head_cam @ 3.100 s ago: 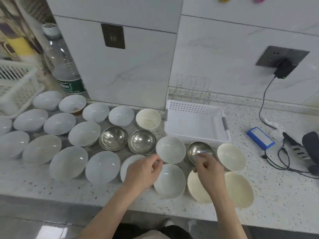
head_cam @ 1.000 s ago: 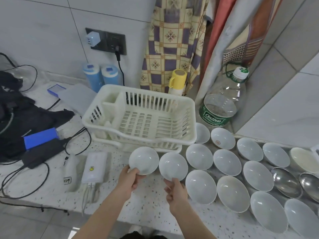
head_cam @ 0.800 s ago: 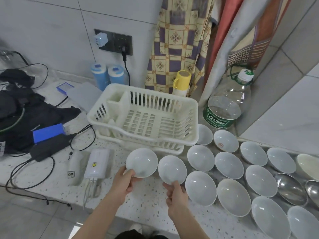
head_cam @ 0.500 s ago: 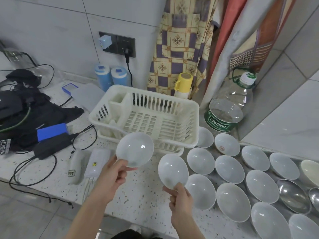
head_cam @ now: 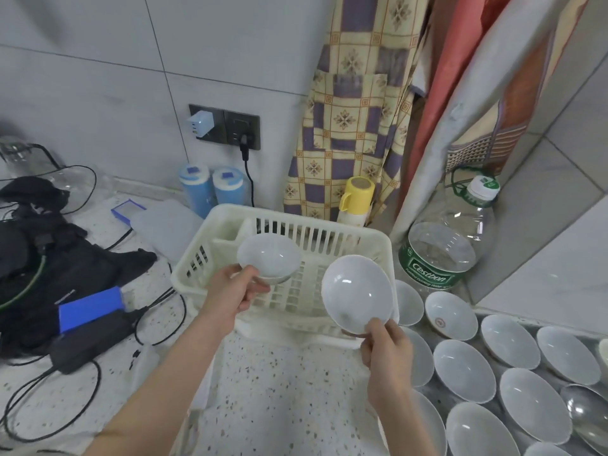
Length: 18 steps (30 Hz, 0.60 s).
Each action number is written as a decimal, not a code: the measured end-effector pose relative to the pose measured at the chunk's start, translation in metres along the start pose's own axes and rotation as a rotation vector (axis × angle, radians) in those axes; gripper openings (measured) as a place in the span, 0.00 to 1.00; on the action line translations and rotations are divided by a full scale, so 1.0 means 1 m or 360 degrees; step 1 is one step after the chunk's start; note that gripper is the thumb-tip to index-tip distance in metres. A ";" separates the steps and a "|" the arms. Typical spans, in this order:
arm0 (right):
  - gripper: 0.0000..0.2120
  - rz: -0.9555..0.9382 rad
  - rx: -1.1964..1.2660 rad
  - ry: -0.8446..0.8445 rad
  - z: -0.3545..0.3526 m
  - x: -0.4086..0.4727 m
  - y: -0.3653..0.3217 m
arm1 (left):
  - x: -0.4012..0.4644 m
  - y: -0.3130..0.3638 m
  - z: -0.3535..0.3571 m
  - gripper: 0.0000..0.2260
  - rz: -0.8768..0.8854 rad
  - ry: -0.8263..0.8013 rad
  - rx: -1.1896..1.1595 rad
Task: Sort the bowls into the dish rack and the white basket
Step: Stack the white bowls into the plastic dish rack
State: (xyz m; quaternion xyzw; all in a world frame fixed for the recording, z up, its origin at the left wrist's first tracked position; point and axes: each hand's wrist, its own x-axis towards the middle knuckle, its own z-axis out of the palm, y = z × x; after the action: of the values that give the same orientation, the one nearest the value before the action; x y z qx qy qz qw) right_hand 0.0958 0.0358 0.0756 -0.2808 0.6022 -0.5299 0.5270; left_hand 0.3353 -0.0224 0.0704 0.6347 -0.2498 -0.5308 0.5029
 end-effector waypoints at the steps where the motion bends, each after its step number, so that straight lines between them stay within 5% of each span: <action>1: 0.11 -0.0030 -0.0047 -0.0008 0.006 0.008 -0.004 | 0.009 0.002 0.003 0.09 -0.0018 -0.0012 0.0022; 9: 0.06 -0.0162 -0.0567 -0.0039 0.048 0.072 -0.012 | 0.076 0.010 0.014 0.05 -0.0252 -0.0176 0.0413; 18: 0.09 0.0065 -0.0672 -0.0158 0.085 0.118 -0.004 | 0.111 0.002 0.017 0.12 -0.0393 -0.0298 0.0524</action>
State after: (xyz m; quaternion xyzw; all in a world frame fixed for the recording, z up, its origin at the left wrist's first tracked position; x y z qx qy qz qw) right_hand 0.1406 -0.0998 0.0496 -0.3984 0.6787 -0.3668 0.4960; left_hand 0.3547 -0.1241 0.0259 0.6820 -0.2991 -0.5970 0.2985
